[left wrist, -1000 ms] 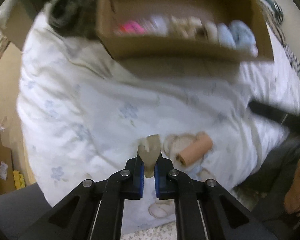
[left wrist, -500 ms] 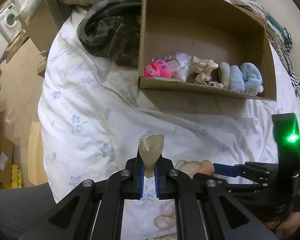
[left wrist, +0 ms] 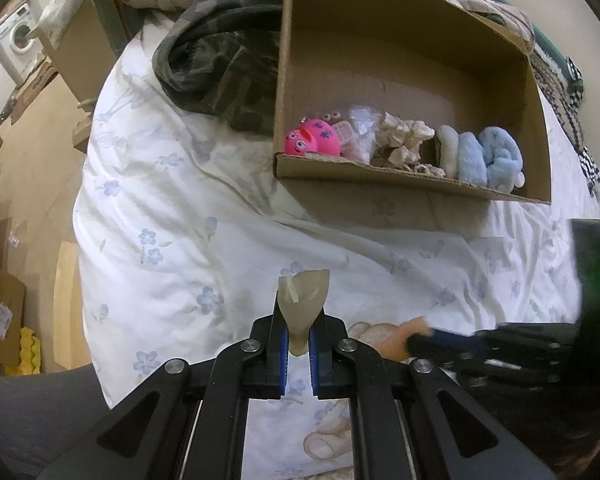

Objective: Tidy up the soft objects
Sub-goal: 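Grasp the beige flat piece with the left gripper while the right grasps the peach roll, then carry the beige piece and peach roll into the box with both grippers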

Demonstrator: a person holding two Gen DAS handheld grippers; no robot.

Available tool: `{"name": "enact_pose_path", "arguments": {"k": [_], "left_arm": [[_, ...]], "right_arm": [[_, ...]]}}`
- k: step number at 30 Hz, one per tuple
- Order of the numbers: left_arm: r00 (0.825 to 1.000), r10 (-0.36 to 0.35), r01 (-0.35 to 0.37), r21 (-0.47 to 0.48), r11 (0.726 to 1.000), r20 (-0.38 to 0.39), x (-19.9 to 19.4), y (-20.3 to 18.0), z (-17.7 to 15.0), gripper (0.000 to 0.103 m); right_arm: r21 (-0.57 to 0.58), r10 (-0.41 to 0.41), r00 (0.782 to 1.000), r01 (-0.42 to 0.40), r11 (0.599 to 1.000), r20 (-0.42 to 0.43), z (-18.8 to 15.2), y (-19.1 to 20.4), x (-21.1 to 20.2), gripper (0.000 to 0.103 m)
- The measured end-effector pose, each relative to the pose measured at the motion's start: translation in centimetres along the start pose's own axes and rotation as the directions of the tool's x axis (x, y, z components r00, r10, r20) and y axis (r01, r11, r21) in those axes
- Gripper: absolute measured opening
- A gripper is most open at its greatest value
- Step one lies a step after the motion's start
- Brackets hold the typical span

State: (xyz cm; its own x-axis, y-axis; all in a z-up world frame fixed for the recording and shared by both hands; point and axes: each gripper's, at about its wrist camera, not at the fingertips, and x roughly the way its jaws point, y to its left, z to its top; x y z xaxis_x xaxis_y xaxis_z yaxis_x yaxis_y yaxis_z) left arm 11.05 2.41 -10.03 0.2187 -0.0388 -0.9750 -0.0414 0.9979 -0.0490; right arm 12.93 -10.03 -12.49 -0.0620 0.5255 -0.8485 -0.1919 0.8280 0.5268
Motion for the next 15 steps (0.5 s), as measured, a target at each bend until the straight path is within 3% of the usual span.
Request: {"name": "enact_pose_path", "arguments": {"k": [7,9,15], "left_arm": [[0.999,-0.015,0.015,-0.012,1.000,0.041,-0.7,0.0,0.2,0.008],[0.995,-0.059,0.062,-0.025,0.998,0.081,-1.8,0.1,0.4,0.008],[0.980,-0.043,0.042,0.009,0.999,0.195,-4.4,-0.9,0.8,0.008]], "right_arm": [[0.055,0.066,0.987,-0.075,0.996,0.149,0.0,-1.4,-4.4,0.008],[0.057,0.073,0.979,-0.085,0.995,0.189,0.1,-1.5,-5.3,0.008],[0.060,0.085,0.958,-0.105,0.993,0.274,0.3,-1.8,-7.9,0.008]]}}
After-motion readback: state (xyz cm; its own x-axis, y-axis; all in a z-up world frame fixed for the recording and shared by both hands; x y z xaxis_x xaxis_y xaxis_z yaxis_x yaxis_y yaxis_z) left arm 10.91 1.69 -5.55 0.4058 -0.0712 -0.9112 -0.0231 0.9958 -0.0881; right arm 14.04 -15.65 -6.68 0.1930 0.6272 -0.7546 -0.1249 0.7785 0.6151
